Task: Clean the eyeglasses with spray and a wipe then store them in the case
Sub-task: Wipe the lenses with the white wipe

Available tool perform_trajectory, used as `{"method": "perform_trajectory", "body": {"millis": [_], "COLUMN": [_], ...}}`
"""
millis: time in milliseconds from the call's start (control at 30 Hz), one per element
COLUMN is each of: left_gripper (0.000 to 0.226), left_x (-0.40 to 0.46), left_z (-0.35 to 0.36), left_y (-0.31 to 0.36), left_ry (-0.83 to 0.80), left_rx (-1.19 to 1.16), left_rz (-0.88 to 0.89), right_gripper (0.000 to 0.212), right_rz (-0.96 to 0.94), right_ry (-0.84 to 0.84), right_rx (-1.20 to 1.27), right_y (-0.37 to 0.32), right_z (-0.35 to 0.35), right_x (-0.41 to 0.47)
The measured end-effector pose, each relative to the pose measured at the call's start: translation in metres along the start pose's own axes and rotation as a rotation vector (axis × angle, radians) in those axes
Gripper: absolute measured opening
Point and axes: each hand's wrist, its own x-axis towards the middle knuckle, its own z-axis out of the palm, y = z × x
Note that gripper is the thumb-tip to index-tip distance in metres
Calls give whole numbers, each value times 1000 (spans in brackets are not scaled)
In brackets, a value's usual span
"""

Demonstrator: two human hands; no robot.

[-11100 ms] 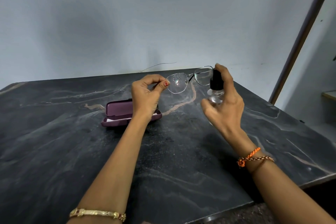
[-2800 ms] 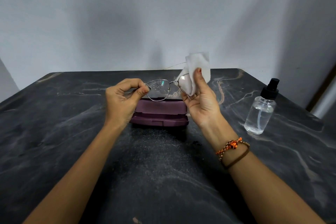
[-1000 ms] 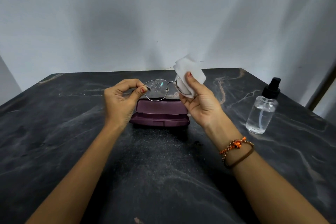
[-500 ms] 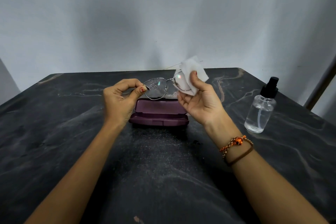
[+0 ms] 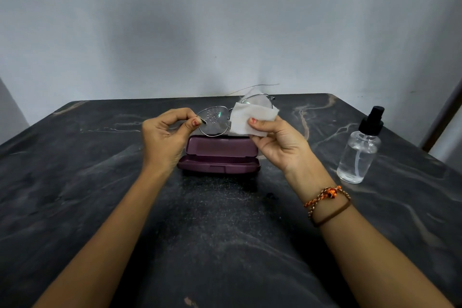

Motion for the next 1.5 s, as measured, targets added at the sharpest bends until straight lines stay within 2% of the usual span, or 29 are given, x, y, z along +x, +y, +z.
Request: {"method": "perform_trajectory", "body": {"millis": [233,467,533,667,733,933,1100,1333,1500], "left_gripper": [23,22,21,21,22,23,20,18,21], "left_x": [0,-2,-3,-4,-4,0,0,-2,-2], "left_z": [0,-1,1,3,2,-2,-2,0,0], "left_y": [1,1,1,1,1,-2,-2,1,1], "left_ry": [-4,-16,-31,-41,-38,2,0,3,-10], "left_rx": [-32,-23,-9,6,1,4,14,11,35], "left_rz": [-6,-14,-17,-14,-18,-8,-17,-14,5], "right_gripper": [22,1,4,29,32,15,18,10,11], "right_rz": [-64,-110,-117,-96,-69,-11,-40,-84,-122], "right_ry": [-11,48,59,18,14,77,61,26,133], "right_rx": [162,-77,-97,-100,-87,-25,74,-83,-137], "right_y": [1,2,2,4,4,1,1,4,4], "right_z": [5,4,2,2,3,2,2,2,4], "right_x": [-1,-2,-1,0,-1,-1,-1,-1,0]}}
